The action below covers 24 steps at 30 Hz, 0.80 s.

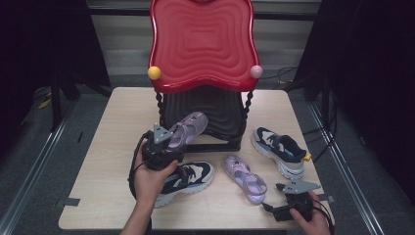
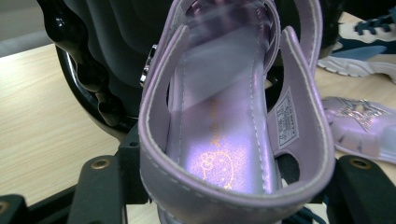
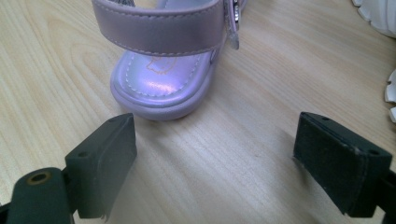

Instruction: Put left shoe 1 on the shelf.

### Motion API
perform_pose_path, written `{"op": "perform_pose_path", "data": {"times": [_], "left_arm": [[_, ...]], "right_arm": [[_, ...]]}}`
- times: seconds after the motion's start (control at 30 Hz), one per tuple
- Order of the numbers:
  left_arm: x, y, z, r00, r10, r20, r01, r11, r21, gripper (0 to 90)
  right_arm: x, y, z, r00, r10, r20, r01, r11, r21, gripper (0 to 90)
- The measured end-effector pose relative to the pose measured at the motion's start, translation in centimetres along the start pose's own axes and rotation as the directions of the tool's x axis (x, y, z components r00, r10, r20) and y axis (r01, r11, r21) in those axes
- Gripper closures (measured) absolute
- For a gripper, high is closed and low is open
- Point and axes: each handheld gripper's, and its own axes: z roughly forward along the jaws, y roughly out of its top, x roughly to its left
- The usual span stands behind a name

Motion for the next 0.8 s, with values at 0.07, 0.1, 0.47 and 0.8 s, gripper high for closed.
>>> {"op": "perform_pose_path", "data": {"times": [0.07, 0.1, 0.47, 0.8], "left_arm": [[0.0, 0.0, 0.3, 0.9999, -0.008, -0.008, 0.008, 1.0000, -0.001, 37.4], [0.0, 0.0, 0.4, 0.9998, -0.014, -0.012, 0.014, 0.9999, -0.006, 37.4], [-0.7, 0.4, 1.6, 0.9967, -0.061, -0.054, 0.058, 0.9967, -0.056, 37.4], [-1.7, 1.2, 2.9, 0.9887, -0.117, -0.094, 0.108, 0.9896, -0.095, 37.4]], "right_arm": [[0.0, 0.0, 0.0, 1.0000, 0.000, 0.000, 0.000, 1.000, 0.000, 12.4], [0.0, 0.0, 0.0, 1.0000, 0.000, 0.000, 0.000, 1.000, 0.000, 12.4], [0.0, 0.0, 0.0, 1.0000, 0.000, -0.001, 0.000, 1.000, 0.000, 12.4], [0.0, 0.0, 0.0, 1.0000, 0.002, -0.001, -0.002, 1.000, 0.001, 12.4]]}}
